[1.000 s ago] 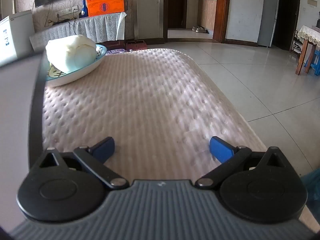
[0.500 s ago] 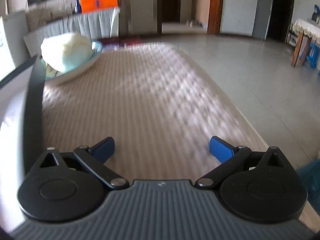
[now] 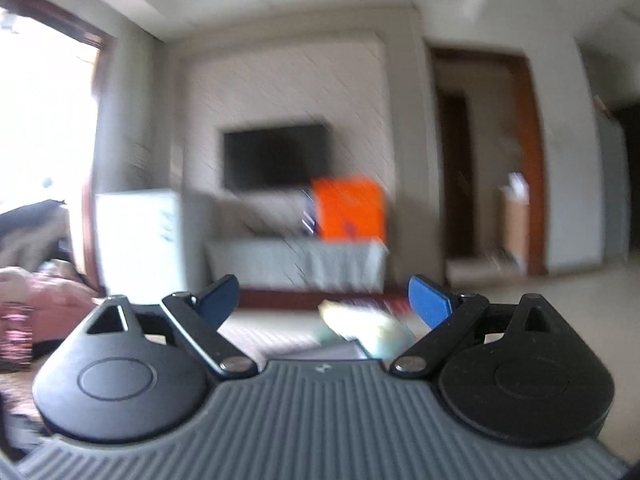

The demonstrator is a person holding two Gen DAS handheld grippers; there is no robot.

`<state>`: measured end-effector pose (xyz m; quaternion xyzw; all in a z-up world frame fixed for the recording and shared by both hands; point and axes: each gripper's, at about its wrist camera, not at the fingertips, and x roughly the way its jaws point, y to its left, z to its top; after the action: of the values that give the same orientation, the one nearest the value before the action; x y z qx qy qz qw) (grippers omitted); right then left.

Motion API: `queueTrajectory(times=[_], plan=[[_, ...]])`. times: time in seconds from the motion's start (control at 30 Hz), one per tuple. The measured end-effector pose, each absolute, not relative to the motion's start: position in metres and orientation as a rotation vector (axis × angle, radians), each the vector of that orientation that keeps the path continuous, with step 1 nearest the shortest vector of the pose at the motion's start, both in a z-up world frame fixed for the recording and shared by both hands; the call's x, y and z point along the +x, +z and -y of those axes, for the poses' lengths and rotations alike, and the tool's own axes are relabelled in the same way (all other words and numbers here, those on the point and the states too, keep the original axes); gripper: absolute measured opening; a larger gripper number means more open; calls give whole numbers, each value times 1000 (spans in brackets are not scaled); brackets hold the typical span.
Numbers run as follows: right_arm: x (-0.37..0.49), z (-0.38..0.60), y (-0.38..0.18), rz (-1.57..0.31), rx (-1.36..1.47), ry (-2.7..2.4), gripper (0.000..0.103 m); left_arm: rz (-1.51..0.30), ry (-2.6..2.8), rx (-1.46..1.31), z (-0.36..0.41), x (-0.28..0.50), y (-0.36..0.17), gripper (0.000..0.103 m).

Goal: Organize fruits
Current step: 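Move both tools toward the red apples among the fruits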

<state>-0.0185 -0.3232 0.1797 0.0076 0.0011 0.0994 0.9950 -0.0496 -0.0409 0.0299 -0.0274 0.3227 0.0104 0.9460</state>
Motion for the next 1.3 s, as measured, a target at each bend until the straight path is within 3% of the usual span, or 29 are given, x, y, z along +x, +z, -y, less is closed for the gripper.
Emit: queueTrajectory(times=[0.17,0.27,0.4,0.53,0.63,0.73,0.77,0.93,1.0,1.1,1.3], plan=[[-95,302,222,280,-17,268,97,-657,-10,-31,42,-53,27,102],[-116,301,254,386,125,288,103,-655,-10,-41,39,-53,26,102],[-127,292,286,468,316,451,103,-654,4,-56,33,-53,26,102],[-91,283,260,209,320,663,102,-653,19,-102,22,-54,30,102],[-40,282,191,-169,199,654,100,-629,23,-113,18,-58,35,102],[1,275,118,-549,5,527,65,-604,9,-79,21,-63,42,102],[13,274,97,-636,-47,492,65,-594,6,-66,23,-66,44,102],[31,255,44,-685,-136,459,62,-573,-2,-38,28,-75,52,102],[40,239,46,-724,-152,433,47,-569,-22,-31,30,-78,52,102],[46,234,53,-745,-119,460,41,-572,-30,-16,33,-75,50,101],[51,232,41,-722,-129,427,42,-636,110,-84,16,-45,36,101]])
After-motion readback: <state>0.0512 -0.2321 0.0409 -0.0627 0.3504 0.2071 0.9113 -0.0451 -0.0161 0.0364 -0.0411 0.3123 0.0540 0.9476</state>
